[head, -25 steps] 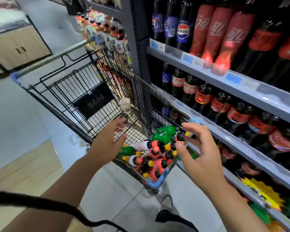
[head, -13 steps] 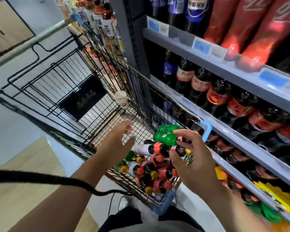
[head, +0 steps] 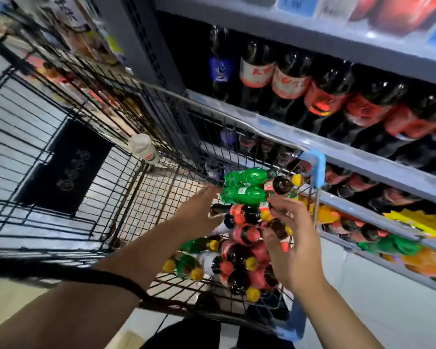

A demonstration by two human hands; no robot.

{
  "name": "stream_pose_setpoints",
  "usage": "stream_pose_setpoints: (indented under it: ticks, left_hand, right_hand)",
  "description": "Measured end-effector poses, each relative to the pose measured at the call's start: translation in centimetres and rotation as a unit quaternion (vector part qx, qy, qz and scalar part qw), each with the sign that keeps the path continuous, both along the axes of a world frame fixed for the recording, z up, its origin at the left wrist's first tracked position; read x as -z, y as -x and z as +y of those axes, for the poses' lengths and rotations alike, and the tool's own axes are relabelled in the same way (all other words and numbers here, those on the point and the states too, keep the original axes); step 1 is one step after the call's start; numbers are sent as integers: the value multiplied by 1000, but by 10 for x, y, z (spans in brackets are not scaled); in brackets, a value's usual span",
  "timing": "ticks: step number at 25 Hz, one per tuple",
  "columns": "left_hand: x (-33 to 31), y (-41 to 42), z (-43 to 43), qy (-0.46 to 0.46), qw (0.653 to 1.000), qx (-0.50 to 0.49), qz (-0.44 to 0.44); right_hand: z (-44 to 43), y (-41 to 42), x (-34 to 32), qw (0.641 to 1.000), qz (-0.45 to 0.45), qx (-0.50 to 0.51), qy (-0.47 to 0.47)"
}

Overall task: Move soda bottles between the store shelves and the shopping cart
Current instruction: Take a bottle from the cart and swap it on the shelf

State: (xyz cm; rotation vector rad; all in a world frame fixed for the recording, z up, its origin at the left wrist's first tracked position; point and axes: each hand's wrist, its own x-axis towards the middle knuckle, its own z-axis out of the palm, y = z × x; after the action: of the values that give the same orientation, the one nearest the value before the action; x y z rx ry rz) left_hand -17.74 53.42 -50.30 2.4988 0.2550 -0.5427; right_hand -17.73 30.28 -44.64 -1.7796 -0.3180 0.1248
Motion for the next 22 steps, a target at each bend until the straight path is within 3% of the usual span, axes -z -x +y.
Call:
stream_pose_setpoints:
  ticks: [3, 7, 15, 22]
  left_hand:
    - [40, -10, 3, -17, 996, 65, 61]
    - [77, -14, -7, 30, 987, 116, 105]
    - [105, -19, -16, 6, 984, 148, 100]
    - [91, -7, 25, 112, 993, 36, 26]
  right_hand:
    - [8, 4, 28, 1000, 0, 16, -2]
    - [-1, 10, 54, 998, -2, 56, 4]
    - [0, 8, 67, 996, 9, 82, 25]
    - [3, 6, 69, 995, 35, 78, 53]
